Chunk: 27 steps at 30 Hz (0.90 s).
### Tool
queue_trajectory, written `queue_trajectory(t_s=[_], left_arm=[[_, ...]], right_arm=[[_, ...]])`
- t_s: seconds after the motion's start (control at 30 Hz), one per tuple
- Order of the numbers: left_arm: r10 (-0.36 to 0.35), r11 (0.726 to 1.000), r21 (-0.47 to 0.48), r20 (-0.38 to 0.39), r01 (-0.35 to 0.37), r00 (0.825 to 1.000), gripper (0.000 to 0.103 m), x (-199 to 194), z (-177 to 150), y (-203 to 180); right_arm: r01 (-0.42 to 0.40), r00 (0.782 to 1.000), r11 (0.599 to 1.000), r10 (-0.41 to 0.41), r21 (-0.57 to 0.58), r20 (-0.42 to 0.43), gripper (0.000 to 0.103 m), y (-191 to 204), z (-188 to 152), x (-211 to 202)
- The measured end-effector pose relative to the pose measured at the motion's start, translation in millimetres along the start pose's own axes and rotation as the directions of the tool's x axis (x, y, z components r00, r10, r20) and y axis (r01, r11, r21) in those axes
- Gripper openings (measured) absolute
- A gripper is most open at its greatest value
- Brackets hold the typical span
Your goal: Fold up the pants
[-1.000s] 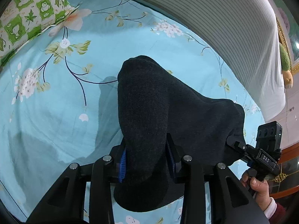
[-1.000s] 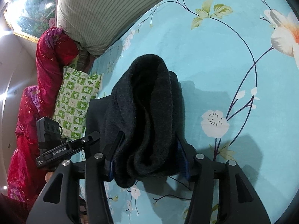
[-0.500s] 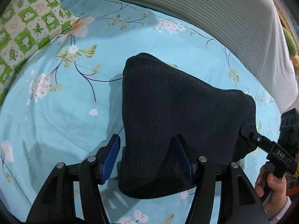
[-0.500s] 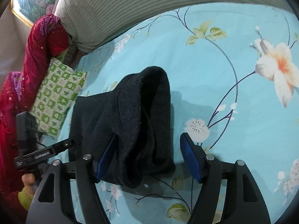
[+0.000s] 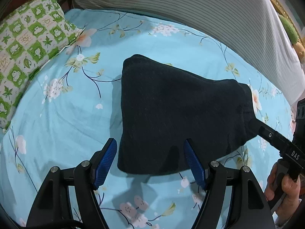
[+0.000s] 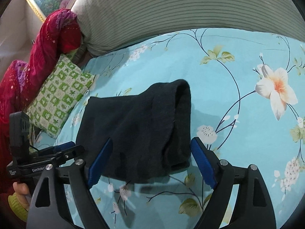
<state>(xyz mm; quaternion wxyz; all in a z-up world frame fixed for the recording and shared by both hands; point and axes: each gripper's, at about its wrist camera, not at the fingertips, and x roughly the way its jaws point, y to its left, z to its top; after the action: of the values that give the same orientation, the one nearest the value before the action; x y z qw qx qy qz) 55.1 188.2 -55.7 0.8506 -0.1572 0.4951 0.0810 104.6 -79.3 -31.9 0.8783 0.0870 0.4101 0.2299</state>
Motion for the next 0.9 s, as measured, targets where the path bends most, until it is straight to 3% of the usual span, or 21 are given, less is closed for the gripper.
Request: queue_trajectory(t_s=[0.3, 0.47, 0.9], left_arm=[[0.080, 0.997, 0.012, 0.042, -0.080, 0.996, 0.076, -15, -21, -10], [0.123, 0.990, 0.065, 0.069, -0.128, 0.990, 0.076, -19, -33, -21], [0.134, 0.986, 0.080, 0.137, -0.146, 0.981, 0.083, -37, -53, -25]], right_arm=[[0.038, 0.999, 0.997, -0.037, -0.074, 0.024, 0.087, 15, -18, -15], [0.067, 0.997, 0.987, -0.063, -0.145, 0.036, 0.090, 28, -29, -21], [0.096, 0.995, 0.965, -0.086, -0.246, 0.053, 0.091, 40, -54, -28]])
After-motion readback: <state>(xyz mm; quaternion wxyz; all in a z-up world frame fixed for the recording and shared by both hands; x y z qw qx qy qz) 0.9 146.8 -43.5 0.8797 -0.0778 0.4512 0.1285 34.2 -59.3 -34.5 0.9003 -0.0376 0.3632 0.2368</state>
